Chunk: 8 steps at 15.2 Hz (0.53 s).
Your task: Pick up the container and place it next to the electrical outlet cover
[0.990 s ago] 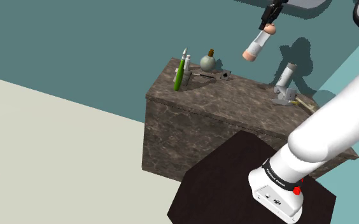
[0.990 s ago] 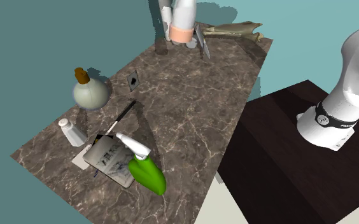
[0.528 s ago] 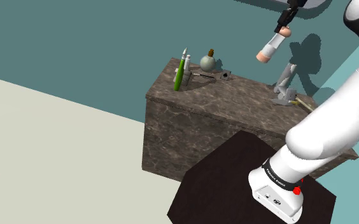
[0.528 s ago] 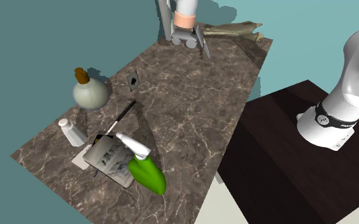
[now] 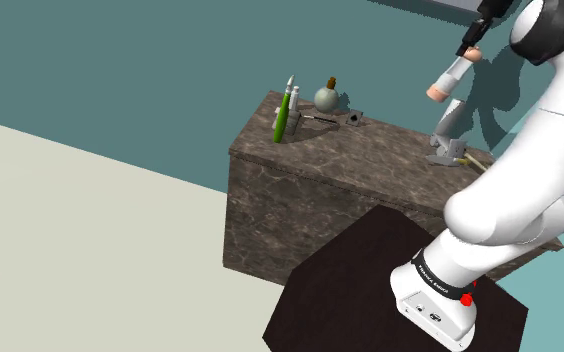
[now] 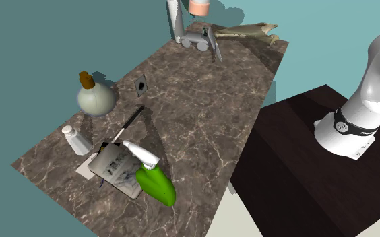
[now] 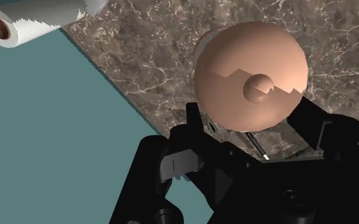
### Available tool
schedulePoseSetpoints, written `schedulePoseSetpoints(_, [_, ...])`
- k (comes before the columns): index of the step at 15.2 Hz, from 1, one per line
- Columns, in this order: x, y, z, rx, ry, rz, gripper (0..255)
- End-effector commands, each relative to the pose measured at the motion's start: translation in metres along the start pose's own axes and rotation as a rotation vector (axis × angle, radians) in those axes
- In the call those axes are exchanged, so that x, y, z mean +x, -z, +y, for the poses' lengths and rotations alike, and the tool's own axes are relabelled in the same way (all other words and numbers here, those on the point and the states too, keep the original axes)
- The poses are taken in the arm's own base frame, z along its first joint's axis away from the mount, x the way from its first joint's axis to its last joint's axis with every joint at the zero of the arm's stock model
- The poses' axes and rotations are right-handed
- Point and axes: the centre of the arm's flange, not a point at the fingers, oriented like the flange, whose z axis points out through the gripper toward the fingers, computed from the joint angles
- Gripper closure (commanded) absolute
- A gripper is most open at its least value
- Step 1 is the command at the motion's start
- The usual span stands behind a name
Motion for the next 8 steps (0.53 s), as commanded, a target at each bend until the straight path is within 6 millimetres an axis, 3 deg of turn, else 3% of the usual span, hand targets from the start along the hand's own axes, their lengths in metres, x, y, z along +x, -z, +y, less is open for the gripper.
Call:
schedulePoseSetpoints(1, [-0.016,-0.001,0.020,0.000,0.002,0.001,255])
schedulePoseSetpoints(5, [-0.046,-0.002,0.064,0.000,0.002,0.001,255])
schedulePoseSetpoints(8, [-0.051,-0.012,0.070,0.000,0.002,0.001,255])
